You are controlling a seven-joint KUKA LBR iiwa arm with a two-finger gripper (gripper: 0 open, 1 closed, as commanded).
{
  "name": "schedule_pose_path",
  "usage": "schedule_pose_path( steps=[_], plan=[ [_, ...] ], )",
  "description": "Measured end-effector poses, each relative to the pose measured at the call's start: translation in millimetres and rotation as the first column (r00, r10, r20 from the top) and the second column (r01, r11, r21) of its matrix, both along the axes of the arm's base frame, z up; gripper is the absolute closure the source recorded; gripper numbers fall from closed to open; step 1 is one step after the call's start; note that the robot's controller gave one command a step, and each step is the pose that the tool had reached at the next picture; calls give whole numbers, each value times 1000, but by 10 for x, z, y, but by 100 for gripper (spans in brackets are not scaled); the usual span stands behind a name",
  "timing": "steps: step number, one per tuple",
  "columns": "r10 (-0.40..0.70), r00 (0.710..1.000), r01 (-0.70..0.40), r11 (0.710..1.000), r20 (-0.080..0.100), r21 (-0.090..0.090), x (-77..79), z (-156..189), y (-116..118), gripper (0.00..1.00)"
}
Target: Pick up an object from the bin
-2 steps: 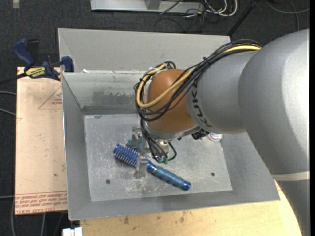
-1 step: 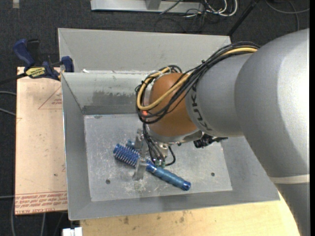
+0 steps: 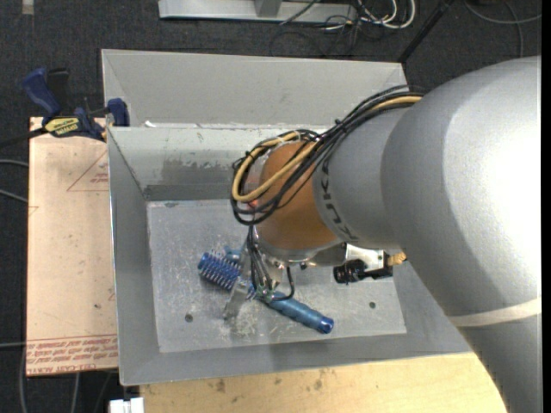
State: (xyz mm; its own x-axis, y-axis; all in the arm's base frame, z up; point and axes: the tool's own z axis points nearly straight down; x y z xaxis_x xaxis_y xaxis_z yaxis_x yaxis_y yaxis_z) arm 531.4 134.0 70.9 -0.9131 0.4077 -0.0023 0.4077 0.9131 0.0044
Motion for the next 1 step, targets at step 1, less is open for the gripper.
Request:
schedule_pose_path(
  steps=[1],
  plan=[
    [0,1000,0,1000,2,2,8,5,4,0]
  ],
)
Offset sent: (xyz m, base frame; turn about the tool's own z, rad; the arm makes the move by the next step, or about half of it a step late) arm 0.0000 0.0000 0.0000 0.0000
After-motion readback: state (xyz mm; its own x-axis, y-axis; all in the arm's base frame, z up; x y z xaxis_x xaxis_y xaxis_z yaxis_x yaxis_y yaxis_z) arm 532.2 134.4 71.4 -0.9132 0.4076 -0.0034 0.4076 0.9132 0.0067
